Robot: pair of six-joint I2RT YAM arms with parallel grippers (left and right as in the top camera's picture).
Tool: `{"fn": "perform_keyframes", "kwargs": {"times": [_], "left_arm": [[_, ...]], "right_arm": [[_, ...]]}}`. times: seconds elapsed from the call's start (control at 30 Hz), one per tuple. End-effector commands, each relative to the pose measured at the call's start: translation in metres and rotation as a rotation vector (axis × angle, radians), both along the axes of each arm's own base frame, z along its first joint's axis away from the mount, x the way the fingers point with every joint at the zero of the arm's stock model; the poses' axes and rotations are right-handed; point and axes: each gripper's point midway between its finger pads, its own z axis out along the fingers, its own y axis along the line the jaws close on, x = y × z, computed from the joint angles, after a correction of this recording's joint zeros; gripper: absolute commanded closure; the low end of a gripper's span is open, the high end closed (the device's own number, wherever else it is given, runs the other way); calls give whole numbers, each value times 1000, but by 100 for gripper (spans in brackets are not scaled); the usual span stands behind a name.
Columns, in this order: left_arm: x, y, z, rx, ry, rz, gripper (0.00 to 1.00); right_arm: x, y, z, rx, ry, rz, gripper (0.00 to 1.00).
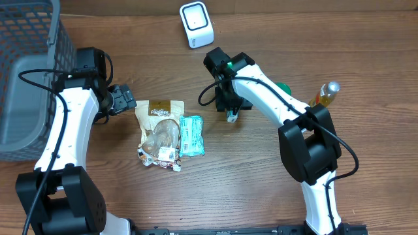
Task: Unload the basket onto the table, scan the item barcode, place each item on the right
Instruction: 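Lift the teal packet with the right gripper and move it right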
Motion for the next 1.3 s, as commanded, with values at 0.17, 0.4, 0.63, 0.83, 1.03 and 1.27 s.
{"fn": "perform_keyframes", "kwargs": {"times": [0.17, 0.4, 0.63, 0.83, 1.03, 1.27], "left_arm": [[1, 0, 9, 7, -24, -22, 0], [1, 0, 9, 7, -24, -22, 0], [1, 0, 9, 7, -24, -22, 0], [1, 0, 9, 7, -24, -22, 0], [1, 0, 9, 7, -24, -22, 1], [1, 0, 9, 7, -24, -22, 0]], "right_arm": [[-9, 26, 17, 150, 31, 14, 45], [-15, 47, 19, 268, 73, 41, 46], [-17, 69, 23, 352, 76, 78, 47], [-4, 78, 26, 373, 11, 114, 47], [4, 78, 26, 368, -25, 116, 46], [11, 54, 21, 257, -57, -44, 50]]}}
